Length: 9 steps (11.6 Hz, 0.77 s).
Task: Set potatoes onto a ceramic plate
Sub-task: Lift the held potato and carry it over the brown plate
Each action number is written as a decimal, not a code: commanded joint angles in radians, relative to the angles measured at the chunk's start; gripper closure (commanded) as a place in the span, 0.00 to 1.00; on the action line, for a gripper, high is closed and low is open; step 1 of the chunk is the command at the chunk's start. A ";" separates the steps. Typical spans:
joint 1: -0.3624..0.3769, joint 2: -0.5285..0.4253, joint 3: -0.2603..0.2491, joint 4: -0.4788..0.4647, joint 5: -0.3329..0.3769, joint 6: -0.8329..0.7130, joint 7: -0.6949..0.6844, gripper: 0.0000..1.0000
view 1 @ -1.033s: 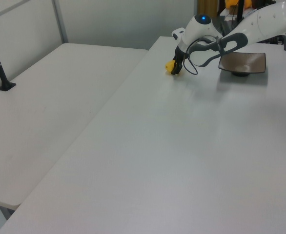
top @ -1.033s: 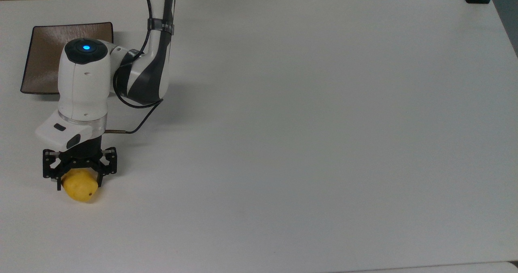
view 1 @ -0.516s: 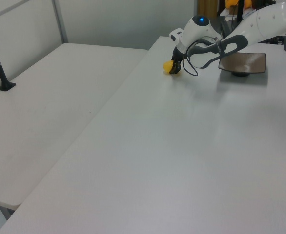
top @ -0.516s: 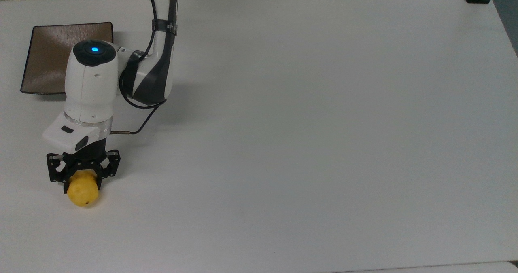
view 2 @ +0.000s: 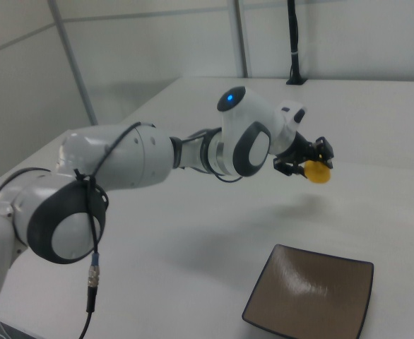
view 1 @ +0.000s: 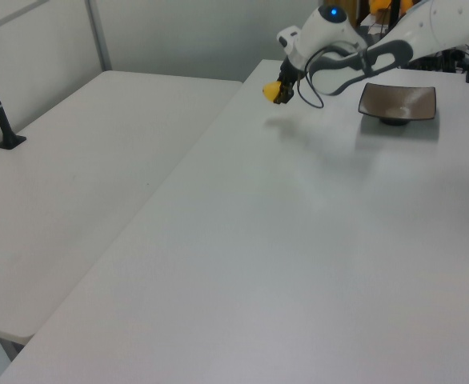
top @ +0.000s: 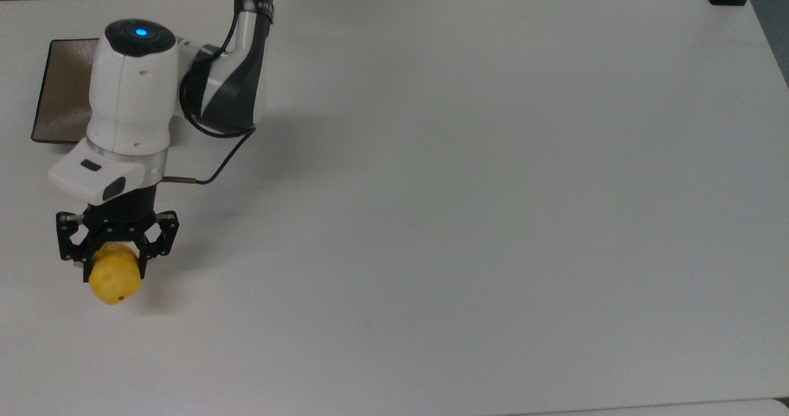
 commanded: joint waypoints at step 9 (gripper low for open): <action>0.009 -0.636 -0.015 -0.339 0.096 -0.715 0.089 0.64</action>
